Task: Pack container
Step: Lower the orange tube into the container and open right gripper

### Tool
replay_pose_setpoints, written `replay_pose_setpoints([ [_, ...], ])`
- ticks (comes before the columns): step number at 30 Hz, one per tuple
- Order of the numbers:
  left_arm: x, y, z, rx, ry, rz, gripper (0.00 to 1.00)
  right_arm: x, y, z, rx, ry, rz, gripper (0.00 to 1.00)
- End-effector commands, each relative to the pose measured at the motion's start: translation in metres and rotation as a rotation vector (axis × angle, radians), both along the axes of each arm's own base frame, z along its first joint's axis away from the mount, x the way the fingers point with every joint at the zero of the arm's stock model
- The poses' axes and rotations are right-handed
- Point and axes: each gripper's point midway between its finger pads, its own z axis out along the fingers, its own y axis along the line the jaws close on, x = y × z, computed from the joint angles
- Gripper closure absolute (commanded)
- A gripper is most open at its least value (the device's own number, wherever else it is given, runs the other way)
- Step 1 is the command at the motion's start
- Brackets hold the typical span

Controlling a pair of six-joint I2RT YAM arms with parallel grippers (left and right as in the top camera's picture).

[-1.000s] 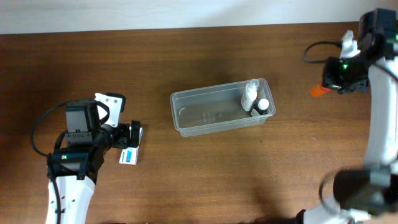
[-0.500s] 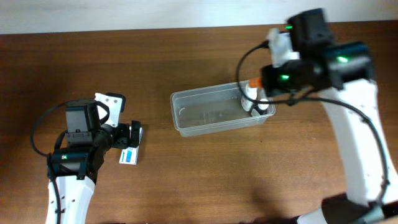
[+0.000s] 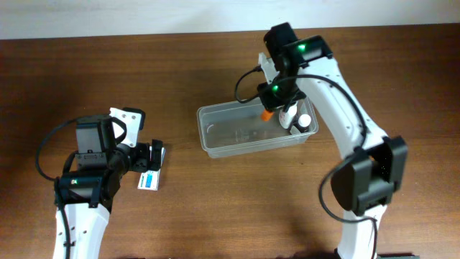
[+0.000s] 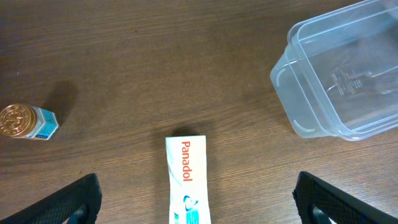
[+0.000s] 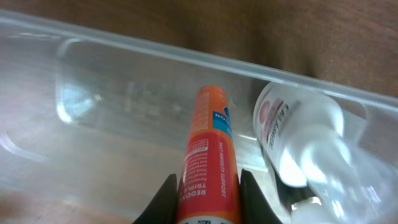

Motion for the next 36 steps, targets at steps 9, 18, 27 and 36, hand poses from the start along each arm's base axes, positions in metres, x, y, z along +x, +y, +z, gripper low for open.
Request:
replay_pose_setpoints([
  [9, 0.003, -0.002, 0.008, -0.002, -0.019, -0.014, 0.01, 0.021, -0.010, -0.024, -0.094, -0.033, -0.009, 0.86],
  [18, 0.003, -0.002, 0.008, -0.002, -0.019, -0.014, 0.01, 0.019, -0.011, -0.025, -0.099, -0.027, -0.008, 0.45],
  [27, 0.003, -0.002, 0.008, -0.002, -0.019, -0.014, 0.01, 0.018, -0.011, -0.025, -0.099, -0.025, -0.008, 0.43],
  [36, 0.003, -0.002, 0.008, -0.002, -0.020, -0.014, 0.01, 0.007, -0.011, 0.060, -0.044, -0.180, -0.009, 0.42],
])
